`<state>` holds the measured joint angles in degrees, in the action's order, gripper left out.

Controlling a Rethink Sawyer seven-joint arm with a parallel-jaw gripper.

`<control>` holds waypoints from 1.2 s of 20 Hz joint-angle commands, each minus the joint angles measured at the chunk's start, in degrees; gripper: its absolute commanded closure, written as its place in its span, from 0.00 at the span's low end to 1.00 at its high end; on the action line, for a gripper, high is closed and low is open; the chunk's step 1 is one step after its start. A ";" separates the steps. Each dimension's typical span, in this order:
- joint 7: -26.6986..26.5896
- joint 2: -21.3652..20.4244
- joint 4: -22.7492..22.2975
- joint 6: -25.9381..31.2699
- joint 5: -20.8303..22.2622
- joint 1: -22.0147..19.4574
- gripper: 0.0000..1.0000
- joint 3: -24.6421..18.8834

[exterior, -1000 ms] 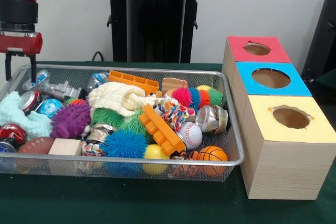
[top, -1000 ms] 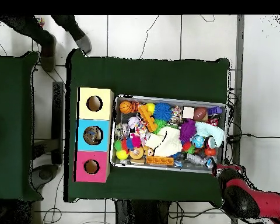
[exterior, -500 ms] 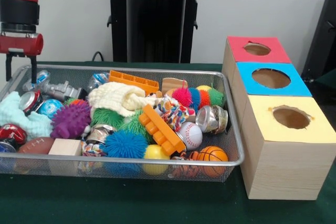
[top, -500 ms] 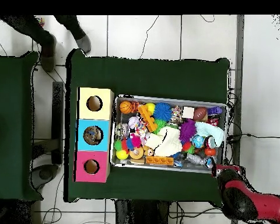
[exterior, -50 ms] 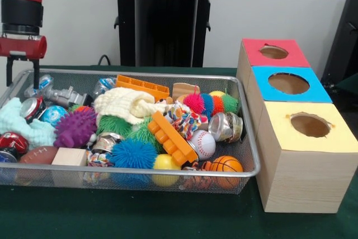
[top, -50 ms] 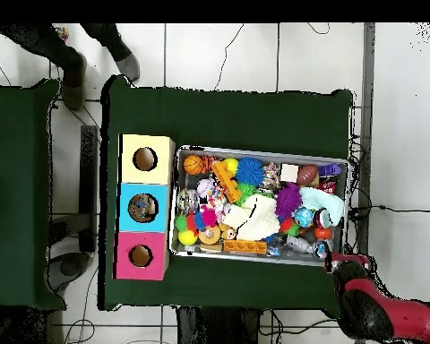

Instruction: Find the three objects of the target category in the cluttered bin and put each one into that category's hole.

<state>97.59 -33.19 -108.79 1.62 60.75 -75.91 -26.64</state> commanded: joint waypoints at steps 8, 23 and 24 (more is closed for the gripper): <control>2.83 1.35 -8.62 3.88 3.24 5.57 0.00 10.81; -0.52 -3.13 -8.86 9.37 -3.10 6.68 0.00 9.03; -0.85 -3.52 -8.73 10.01 -3.55 6.79 0.00 8.76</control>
<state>97.59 -37.33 -113.02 -0.18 59.40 -70.49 -17.91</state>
